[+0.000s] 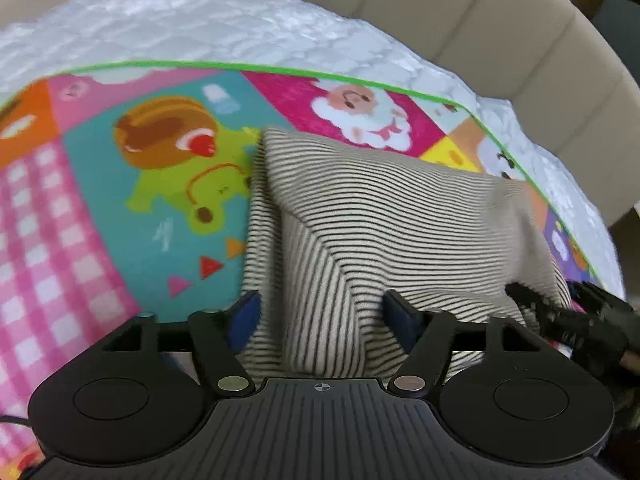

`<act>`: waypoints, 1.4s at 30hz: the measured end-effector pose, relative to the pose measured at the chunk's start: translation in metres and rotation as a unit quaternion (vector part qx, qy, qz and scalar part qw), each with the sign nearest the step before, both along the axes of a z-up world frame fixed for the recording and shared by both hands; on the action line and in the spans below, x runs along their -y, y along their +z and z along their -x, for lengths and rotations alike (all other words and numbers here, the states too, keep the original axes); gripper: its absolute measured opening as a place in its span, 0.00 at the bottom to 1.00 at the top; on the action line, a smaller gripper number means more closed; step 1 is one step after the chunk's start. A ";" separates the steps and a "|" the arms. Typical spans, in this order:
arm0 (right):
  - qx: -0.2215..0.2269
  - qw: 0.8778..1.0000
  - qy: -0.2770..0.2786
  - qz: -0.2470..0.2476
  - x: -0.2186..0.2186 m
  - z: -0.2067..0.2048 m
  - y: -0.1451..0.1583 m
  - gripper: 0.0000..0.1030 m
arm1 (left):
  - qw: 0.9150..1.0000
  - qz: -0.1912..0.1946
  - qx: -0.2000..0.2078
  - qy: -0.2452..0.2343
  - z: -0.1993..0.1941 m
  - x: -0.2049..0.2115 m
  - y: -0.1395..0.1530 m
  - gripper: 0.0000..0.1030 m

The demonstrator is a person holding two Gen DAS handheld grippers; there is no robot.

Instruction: Fold clothes

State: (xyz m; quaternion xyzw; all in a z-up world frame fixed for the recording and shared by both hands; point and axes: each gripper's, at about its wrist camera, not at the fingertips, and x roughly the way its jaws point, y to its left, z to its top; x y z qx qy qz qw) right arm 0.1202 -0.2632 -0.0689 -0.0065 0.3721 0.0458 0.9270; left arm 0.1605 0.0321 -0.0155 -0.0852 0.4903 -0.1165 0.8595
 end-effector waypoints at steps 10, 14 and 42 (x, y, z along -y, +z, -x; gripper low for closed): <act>-0.003 1.000 -0.009 -0.027 0.005 -0.001 0.000 0.74 | 0.986 0.147 -0.070 0.031 0.039 0.011 -0.004 0.86; -0.001 0.999 -0.015 -0.030 0.006 0.002 0.003 0.84 | 0.980 0.170 -0.098 0.034 0.030 0.027 -0.025 0.86; -0.053 0.990 -0.125 -0.030 0.047 -0.127 0.007 0.56 | 0.986 0.160 0.045 0.031 -0.048 0.000 -0.038 0.81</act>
